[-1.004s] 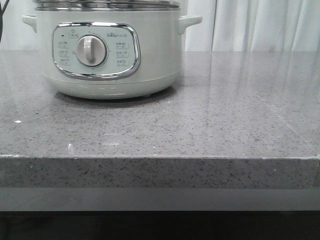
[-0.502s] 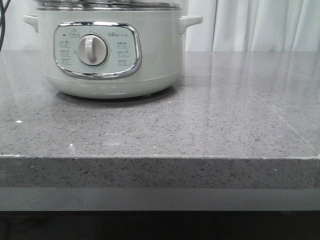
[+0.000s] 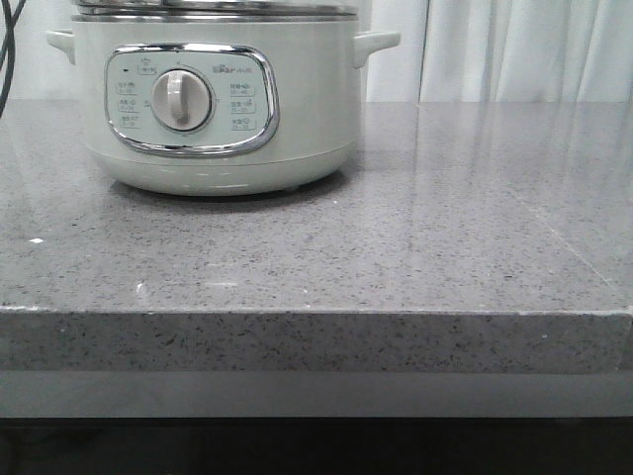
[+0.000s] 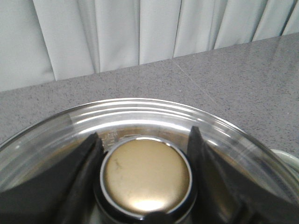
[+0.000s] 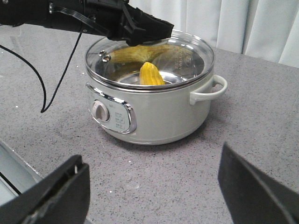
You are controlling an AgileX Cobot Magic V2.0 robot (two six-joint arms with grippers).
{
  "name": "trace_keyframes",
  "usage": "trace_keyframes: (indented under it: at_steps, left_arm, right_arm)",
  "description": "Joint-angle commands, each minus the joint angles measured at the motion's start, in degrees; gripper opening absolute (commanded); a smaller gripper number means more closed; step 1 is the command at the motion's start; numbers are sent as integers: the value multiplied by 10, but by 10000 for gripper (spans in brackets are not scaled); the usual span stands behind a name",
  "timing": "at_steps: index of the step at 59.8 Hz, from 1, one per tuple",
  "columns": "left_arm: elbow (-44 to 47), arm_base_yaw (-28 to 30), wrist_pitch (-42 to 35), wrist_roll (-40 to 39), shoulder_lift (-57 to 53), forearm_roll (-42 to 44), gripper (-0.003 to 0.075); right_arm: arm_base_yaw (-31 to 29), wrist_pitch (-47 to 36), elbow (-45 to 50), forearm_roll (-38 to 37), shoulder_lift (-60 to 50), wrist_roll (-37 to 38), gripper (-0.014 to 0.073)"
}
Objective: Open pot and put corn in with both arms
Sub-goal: 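Lower the glass lid onto the pot with the left gripper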
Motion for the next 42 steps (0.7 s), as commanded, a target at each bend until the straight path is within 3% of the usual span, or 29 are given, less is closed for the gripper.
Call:
trace_keyframes:
  at_steps: [1,42]
  left_arm:
    - [-24,1,-53,-2,-26,-27,220]
    - [-24,1,-53,-2,-26,-15,229]
  right_arm:
    - [2,-47,-15,1,-1,-1,582]
    - [2,-47,-15,1,-1,-1,582]
